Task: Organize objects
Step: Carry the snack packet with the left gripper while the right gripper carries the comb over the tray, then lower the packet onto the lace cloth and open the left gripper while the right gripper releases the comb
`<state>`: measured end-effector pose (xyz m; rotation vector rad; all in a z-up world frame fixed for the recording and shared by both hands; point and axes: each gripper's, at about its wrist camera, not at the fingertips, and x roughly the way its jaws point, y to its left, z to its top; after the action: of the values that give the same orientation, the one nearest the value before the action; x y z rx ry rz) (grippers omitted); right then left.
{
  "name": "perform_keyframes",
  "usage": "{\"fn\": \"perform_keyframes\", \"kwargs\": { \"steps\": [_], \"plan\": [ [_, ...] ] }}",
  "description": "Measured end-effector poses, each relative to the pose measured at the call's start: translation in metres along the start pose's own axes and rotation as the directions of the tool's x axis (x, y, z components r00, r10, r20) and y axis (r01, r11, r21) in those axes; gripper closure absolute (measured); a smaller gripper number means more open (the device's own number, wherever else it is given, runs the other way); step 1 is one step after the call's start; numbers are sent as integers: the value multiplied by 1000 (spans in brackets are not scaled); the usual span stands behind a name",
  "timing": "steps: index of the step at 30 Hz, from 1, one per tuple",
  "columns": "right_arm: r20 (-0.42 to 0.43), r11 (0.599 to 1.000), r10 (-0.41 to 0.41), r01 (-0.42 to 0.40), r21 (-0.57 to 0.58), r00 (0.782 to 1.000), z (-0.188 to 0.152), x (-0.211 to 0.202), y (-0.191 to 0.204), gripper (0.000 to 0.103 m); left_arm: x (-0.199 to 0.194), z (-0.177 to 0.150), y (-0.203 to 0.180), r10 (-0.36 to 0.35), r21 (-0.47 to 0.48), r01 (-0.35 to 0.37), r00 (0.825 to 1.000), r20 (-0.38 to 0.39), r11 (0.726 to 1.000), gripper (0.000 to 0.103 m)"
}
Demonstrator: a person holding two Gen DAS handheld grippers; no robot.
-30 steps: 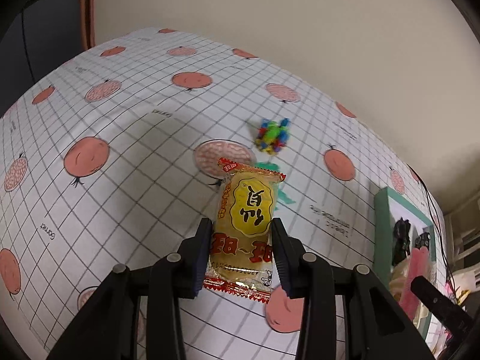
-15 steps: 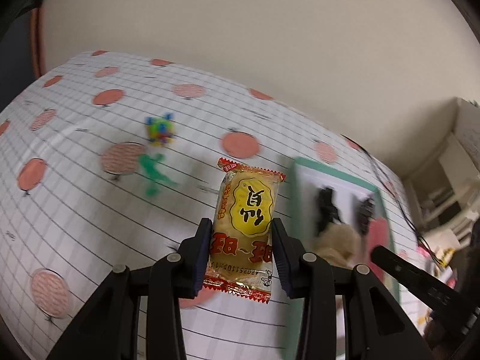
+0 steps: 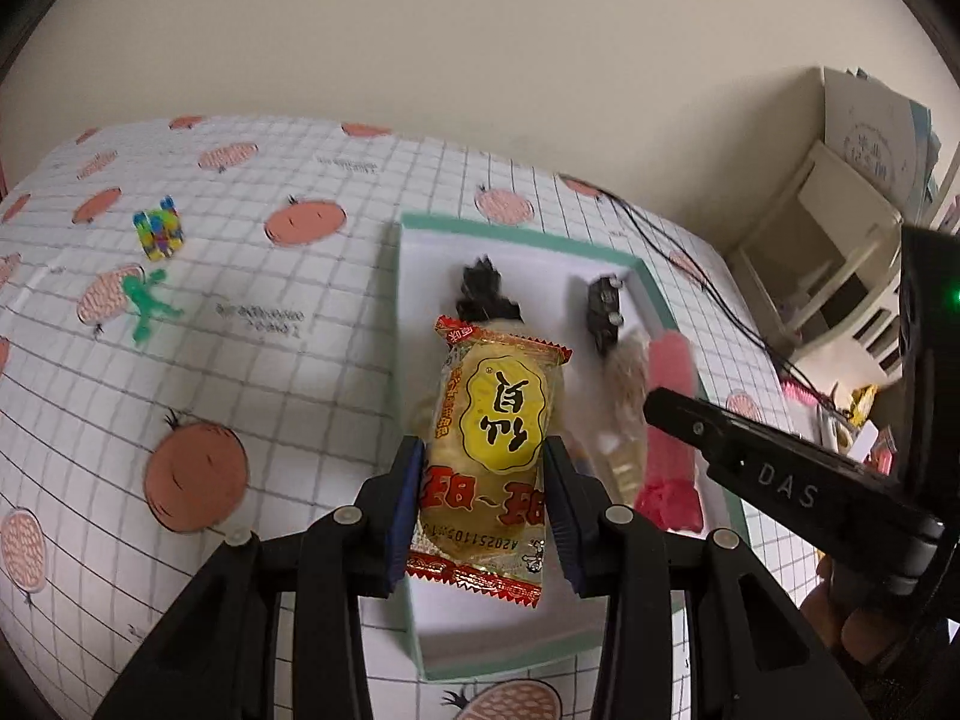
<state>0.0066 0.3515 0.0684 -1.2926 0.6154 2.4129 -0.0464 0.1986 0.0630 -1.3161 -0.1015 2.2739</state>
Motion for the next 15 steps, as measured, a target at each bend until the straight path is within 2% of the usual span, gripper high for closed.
{"fn": "perform_keyframes", "kwargs": {
  "steps": [5, 9, 15],
  "plan": [
    [-28, 1000, -11, 10, -25, 1000, -4, 7, 2, 76, 9, -6, -1, 10, 3, -9, 999, -44, 1000, 62],
    [-43, 999, -28, 26, -46, 999, -6, 11, 6, 76, 14, -10, 3, -15, -30, 13, 997, -76, 999, 62],
    [-59, 999, -32, 30, -43, 998, -7, 16, 5, 76, 25, -14, -3, -27, -15, 25, 992, -123, 1000, 62]
  ]
}}
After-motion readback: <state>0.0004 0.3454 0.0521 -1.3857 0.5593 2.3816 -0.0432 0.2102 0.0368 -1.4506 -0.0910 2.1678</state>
